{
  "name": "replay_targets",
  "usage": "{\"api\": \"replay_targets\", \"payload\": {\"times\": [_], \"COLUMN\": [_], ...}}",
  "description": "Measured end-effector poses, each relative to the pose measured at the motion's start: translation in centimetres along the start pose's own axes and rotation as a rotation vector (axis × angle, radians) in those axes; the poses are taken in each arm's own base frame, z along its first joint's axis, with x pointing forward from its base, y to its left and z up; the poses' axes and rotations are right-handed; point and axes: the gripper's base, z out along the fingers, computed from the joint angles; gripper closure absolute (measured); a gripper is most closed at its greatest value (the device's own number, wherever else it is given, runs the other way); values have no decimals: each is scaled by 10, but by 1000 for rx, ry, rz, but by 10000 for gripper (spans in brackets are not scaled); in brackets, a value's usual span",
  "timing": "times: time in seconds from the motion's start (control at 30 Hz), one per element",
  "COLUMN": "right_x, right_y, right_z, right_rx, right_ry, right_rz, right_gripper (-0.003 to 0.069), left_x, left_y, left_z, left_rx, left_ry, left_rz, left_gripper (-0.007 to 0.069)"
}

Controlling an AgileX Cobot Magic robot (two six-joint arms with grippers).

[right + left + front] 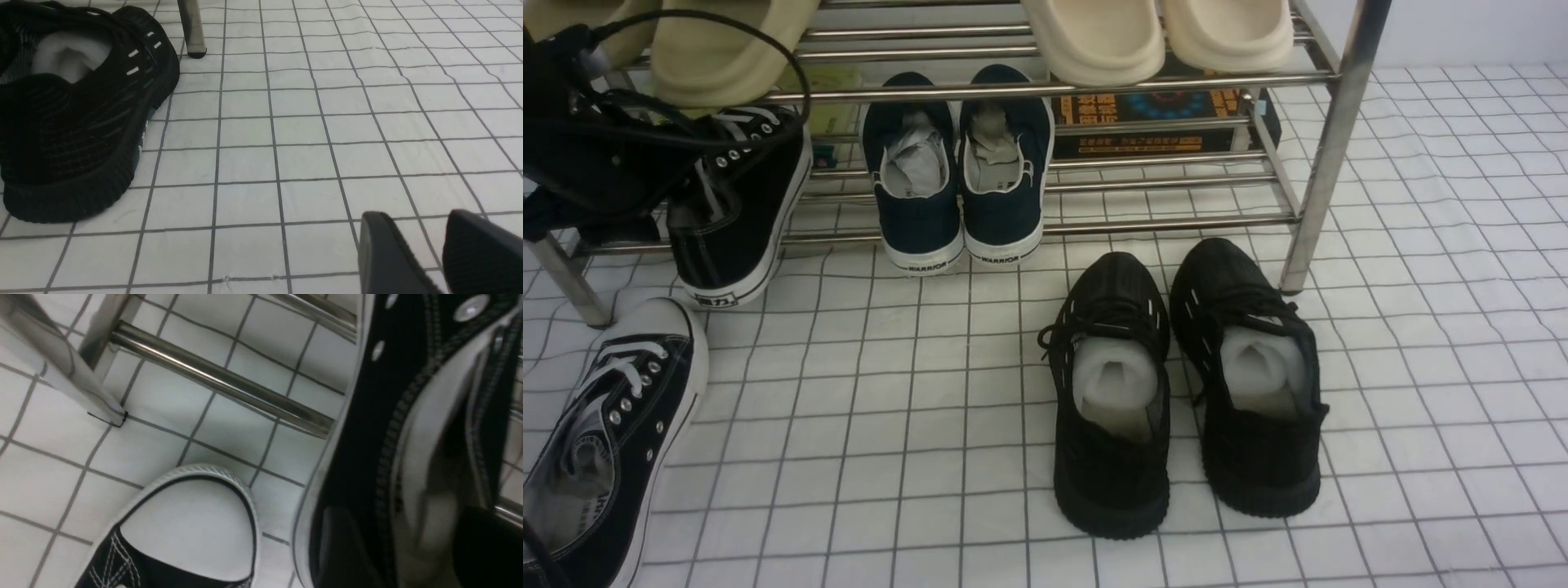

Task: Take the shoes off the shelf with your hand from the white checkered tablecloth.
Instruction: 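Grasp the leftmost shoe on the bottom shelf of the shoe rack with the left gripper, then set the held shoe down on the floor in front of the rack with the left gripper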

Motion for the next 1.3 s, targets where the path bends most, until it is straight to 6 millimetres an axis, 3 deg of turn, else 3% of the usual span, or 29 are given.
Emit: {"api": "replay_targets", "payload": {"times": [0.17, 0.23, 0.27, 0.3, 0.33, 0.43, 0.53, 0.67, 0.8, 1.03, 1.3], "right_x": [0, 0, 0, 0, 0, 0, 0, 0, 0, 0, 0], "right_y": [0, 0, 0, 0, 0, 0, 0, 0, 0, 0, 0], "right_z": [0, 0, 0, 0, 0, 0, 0, 0, 0, 0, 0], "right_rx": [0, 0, 0, 0, 0, 0, 0, 0, 0, 1, 1], "right_ry": [0, 0, 0, 0, 0, 0, 0, 0, 0, 0, 0], "right_rz": [0, 0, 0, 0, 0, 1, 1, 1, 1, 1, 1], "right_gripper": [421, 421, 421, 421, 421, 421, 421, 421, 421, 421, 421], "left_x": [2, 3, 3, 4, 4, 8, 14, 27, 46, 92, 119], "left_y": [3, 3, 3, 4, 4, 6, 7, 10, 17, 32, 41], "left_z": [18, 24, 24, 24, 23, 16, -3, -44, -63, -54, -38], "left_rx": [-16, -17, -17, -24, -28, -46, -67, -93, -107, -94, -81], "left_ry": [10, 14, 14, 27, 34, 91, 169, 301, 362, 397, 440], "left_rz": [10, 8, 8, 15, 25, 86, 135, 200, 197, 135, 84], "left_gripper": [253, 345, 356, 470, 530, 600, 607, 607, 607, 606, 606]}}
